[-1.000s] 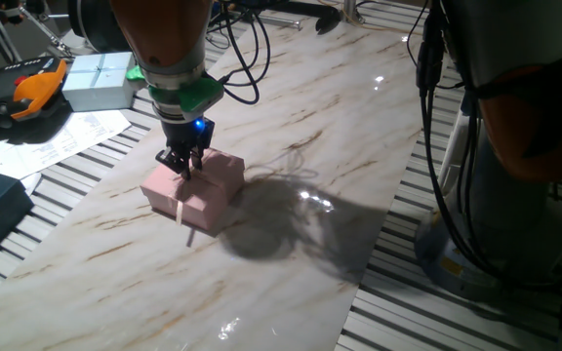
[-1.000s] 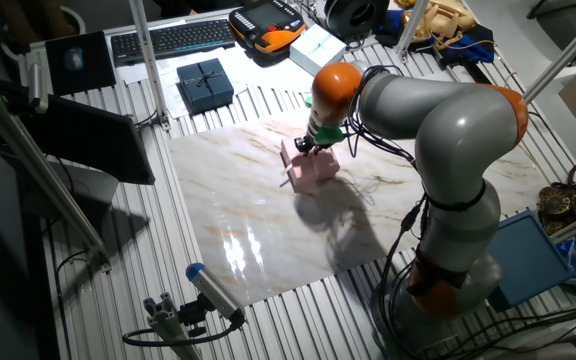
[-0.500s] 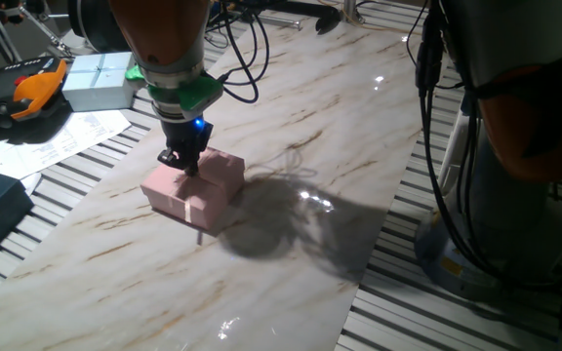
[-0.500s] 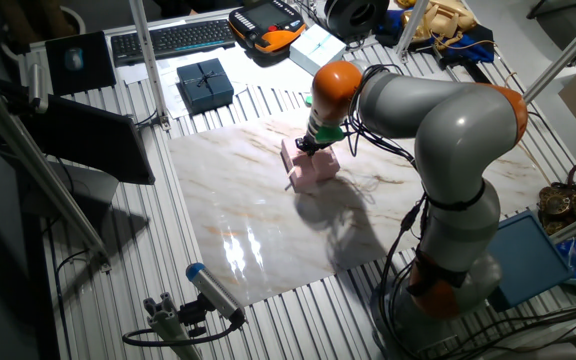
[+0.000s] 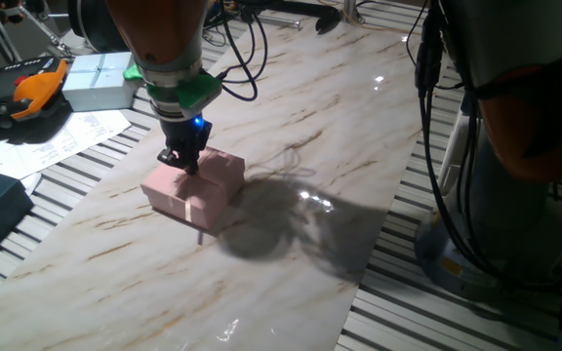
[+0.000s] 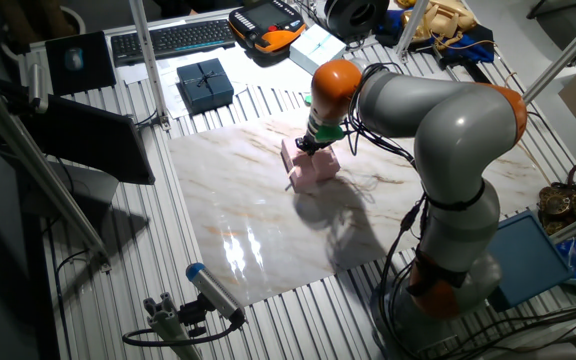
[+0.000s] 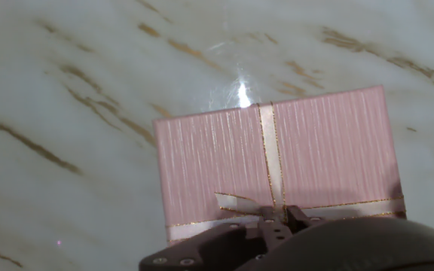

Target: Open a box

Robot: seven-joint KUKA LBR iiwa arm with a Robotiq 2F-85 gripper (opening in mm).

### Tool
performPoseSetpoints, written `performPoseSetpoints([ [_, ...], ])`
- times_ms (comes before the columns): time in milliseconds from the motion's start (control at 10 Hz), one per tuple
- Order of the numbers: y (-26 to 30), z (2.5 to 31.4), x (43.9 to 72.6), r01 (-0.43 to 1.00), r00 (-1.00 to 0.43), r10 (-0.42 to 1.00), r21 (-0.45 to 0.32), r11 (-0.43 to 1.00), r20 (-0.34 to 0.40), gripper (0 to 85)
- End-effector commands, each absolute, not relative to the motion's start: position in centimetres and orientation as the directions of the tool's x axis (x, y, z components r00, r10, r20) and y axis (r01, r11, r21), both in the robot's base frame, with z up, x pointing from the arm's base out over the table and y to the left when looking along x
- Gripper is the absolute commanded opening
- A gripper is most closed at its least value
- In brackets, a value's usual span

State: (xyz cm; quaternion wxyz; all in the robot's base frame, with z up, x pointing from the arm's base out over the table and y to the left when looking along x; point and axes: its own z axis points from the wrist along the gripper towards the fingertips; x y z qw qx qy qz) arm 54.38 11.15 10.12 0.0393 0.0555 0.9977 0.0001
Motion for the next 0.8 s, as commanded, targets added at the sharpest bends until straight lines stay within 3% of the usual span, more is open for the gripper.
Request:
performPoseSetpoints([
  [0,11.1,10.4,54.3,0.111,-0.991,0.111,0.003,0.994,-0.076,0.0],
  [700,11.2,11.6,54.2,0.105,-0.992,0.104,-0.013,0.994,-0.067,0.0],
])
